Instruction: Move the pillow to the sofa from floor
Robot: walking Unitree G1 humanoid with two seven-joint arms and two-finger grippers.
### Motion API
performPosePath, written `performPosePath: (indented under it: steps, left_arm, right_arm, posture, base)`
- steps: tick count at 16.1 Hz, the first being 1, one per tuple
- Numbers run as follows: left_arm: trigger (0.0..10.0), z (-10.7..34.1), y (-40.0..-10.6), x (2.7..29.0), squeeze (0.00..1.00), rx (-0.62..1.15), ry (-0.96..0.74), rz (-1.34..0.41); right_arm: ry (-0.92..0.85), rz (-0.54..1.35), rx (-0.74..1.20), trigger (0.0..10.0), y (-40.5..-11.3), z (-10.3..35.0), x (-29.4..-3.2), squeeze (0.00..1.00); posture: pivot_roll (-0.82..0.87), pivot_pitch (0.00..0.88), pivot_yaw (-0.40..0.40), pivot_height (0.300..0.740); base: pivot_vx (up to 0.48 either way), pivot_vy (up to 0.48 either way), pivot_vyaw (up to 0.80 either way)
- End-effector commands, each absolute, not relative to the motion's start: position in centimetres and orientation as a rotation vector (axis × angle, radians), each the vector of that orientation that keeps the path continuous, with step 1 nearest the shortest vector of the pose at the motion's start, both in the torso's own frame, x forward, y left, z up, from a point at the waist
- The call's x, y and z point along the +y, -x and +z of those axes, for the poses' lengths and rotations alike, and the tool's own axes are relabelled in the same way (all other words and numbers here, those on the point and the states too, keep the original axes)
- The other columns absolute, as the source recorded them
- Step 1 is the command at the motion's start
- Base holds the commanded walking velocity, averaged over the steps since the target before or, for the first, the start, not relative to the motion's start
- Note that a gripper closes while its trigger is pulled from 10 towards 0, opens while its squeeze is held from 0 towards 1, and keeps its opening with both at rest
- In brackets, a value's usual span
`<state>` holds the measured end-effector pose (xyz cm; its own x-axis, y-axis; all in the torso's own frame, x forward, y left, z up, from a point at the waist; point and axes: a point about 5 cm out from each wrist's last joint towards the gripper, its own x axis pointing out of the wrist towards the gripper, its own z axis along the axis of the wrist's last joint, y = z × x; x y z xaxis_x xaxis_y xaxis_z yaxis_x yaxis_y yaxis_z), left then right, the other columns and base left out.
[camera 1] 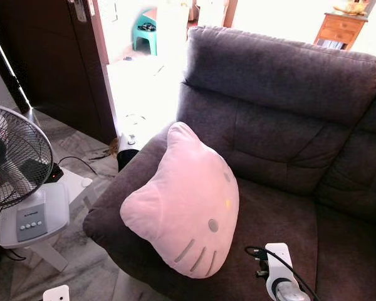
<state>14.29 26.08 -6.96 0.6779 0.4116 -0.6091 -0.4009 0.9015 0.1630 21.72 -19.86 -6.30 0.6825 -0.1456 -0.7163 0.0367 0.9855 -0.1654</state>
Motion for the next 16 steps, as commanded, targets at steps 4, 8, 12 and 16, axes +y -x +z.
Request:
performPosePath:
  steps: [4, 8, 12, 16]
  left_arm:
    - [10.0, -7.6, -13.8, 25.6, 0.0, 0.733, 0.012, 0.443]
    - [10.0, -8.0, -13.5, 25.0, 0.0, 0.766, 0.016, 0.421]
    - [10.0, -8.4, -12.7, 25.4, 0.0, 0.803, 0.024, 0.425]
    - [10.0, -8.7, -11.9, 25.7, 0.0, 0.844, 0.033, 0.427]
  right_arm:
    - [0.173, -0.095, 0.835, 10.0, -21.1, -6.7, -19.8, 0.0]
    - [0.215, -0.042, 0.854, 10.0, -20.7, -7.0, -19.2, 0.0]
    - [0.219, -0.028, 0.851, 10.0, -20.9, -7.0, -18.8, 0.0]
    - [0.233, -0.022, 0.848, 10.0, -20.8, -7.0, -18.9, 0.0]
  posture:
    - [0.22, 0.066, -0.063, 0.74]
    - [0.22, 0.066, -0.065, 0.74]
    - [0.22, 0.073, -0.066, 0.74]
    - [0.22, 0.082, -0.066, 0.74]
  base:
    - [0.0, 0.0, 0.0]
    - [0.0, 0.0, 0.0]
    - [0.0, 0.349, 0.0]
    - [0.0, 0.308, 0.0]
